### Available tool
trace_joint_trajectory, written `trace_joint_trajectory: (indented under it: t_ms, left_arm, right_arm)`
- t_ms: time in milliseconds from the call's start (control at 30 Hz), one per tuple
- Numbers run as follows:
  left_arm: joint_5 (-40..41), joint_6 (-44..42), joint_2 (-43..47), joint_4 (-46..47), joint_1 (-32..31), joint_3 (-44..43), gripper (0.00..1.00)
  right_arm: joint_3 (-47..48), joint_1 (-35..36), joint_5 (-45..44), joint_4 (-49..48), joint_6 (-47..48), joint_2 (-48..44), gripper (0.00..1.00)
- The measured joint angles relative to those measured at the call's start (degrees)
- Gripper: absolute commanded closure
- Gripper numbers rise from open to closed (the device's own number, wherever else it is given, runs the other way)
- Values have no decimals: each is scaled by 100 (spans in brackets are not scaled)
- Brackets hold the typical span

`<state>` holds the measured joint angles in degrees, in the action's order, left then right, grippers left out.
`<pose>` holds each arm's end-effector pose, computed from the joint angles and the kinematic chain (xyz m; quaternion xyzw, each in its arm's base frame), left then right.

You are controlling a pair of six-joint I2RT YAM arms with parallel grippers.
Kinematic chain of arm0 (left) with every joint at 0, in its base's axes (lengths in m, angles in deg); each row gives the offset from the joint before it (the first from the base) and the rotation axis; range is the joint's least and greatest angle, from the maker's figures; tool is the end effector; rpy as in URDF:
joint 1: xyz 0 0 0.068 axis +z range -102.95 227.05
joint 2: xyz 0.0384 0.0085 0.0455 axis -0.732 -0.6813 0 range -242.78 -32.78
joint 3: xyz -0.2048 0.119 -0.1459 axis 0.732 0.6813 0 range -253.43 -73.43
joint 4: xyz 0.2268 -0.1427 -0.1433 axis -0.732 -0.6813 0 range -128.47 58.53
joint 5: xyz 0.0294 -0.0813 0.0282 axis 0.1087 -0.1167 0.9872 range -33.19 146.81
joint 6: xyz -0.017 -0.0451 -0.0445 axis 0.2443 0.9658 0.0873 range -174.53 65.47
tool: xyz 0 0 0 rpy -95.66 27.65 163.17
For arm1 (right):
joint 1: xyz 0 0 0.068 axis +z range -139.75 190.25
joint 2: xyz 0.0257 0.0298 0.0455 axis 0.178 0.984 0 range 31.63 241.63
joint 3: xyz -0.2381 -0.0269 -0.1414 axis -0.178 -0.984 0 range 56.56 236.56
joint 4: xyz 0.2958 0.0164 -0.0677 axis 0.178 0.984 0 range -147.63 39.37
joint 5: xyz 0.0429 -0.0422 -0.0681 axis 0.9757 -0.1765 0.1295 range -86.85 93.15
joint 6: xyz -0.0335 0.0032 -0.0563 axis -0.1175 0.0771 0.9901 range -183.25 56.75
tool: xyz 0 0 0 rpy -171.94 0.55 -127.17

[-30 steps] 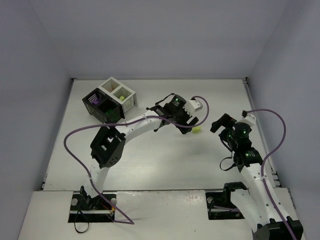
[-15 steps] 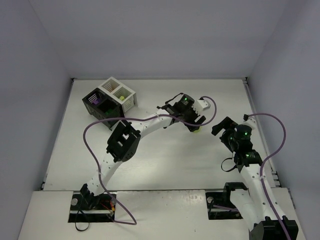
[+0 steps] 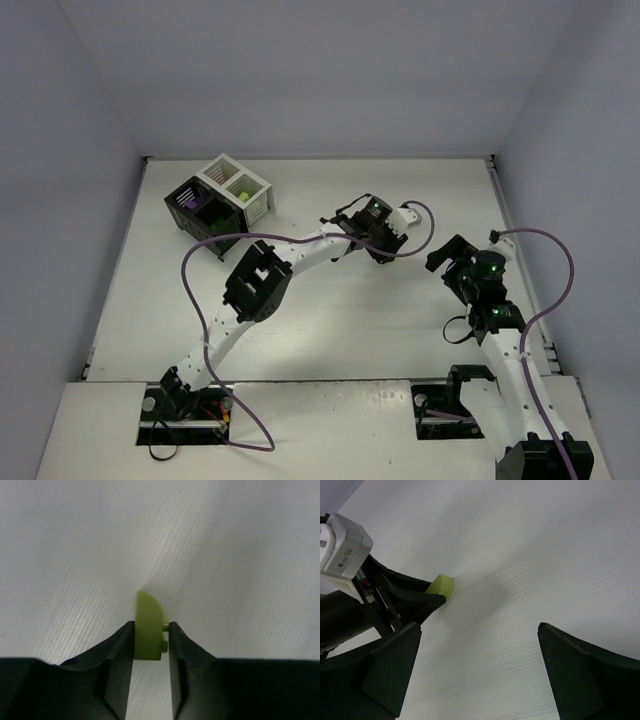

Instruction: Sort the legos into containers by color

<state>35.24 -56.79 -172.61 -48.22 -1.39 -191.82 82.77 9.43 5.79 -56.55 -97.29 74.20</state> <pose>0.3928 -0.4717 0.1618 0.4522 0.7636 -0.3231 0.3288 0.2362 -0.0011 0.2342 0.2284 0.7730 0.1869 0.5616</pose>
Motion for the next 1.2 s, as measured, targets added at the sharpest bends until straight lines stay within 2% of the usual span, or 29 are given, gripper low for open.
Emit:
trace_joint_trajectory:
  t_ms: [67, 167, 433, 633, 833, 1000, 1133, 1200]
  left_arm:
    - [24, 35, 0, 37, 0, 0, 85]
    - [96, 83, 22, 149, 2, 76, 90]
    - [662, 551, 1156, 452, 238, 1506, 92]
    - [1690, 1060, 2522, 422, 1287, 2061, 92]
    - [2636, 1440, 3484, 264, 2496, 2164, 91]
    - [2763, 1672, 3486, -90, 3163, 2087, 91]
    - [2695, 1766, 3152, -452, 3281, 1888, 90]
    - [2671, 1801, 2994, -544, 3285, 1836, 86]
  right_arm:
    - [0, 0, 2, 0, 17, -4, 1]
    - [-4, 0, 2, 0, 35, -15, 1]
    - [-13, 0, 50, -9, 155, -46, 0]
    - [-33, 0, 221, -85, 282, -9, 0]
    - [-52, 0, 321, -92, 350, 7, 0]
    - [-70, 0, 387, -133, 398, 7, 0]
    - [-74, 0, 400, -136, 413, 9, 0]
    - [-74, 0, 407, -136, 415, 9, 0]
